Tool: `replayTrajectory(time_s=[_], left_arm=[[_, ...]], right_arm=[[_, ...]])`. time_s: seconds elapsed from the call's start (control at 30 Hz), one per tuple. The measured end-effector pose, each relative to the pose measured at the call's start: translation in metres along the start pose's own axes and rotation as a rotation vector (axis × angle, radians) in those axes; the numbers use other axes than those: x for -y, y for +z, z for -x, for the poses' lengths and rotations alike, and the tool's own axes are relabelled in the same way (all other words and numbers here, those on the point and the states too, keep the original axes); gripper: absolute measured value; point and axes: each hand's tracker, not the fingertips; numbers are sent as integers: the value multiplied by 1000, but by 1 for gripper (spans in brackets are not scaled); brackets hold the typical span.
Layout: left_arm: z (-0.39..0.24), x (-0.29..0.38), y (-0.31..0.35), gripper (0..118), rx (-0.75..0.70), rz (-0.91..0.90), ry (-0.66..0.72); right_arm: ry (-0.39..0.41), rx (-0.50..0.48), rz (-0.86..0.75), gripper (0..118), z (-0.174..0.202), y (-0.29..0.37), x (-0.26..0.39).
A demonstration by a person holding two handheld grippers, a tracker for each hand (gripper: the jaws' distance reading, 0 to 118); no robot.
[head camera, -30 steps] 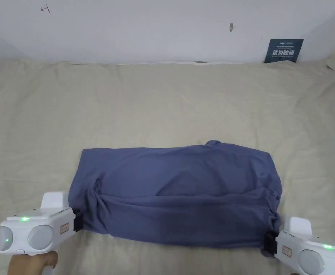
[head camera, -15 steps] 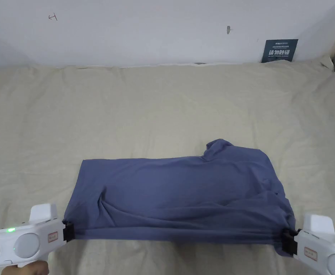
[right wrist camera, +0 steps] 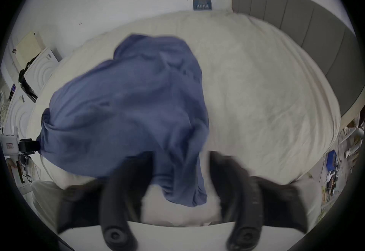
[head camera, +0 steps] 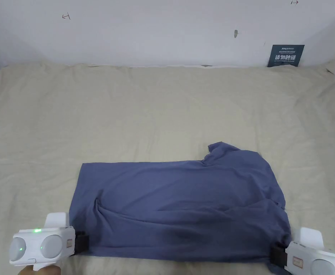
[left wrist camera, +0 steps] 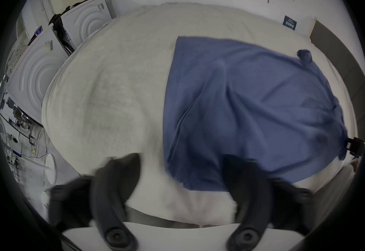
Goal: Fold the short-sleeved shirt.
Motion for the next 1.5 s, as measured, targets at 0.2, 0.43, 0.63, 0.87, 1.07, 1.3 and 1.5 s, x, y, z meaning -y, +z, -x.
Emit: replayTrajectory(time_s=[0.2,0.43,0.63,0.87,1.07,1.3,1.5], left_arm=[[-29,-40,87,110,113,-362,28],[-68,-73,175,110,127,-828,21],[-86,-68,196,78,78,-997,15],[-92,-67,188,0,134,-977,34],[-83,-84,171,0,134,-917,37],[-53,-129,107,0,159,-656,-8],[-21,-174,29,0,145,-406,25]], right_arm=[[70,-53,-328,106,28,75,-53],[127,-54,-706,107,69,159,-84],[160,15,-878,60,90,188,-81],[177,11,-913,1,99,187,-78],[183,13,-898,1,102,177,-87],[185,-3,-854,1,102,159,-104],[183,7,-820,1,101,137,-120]])
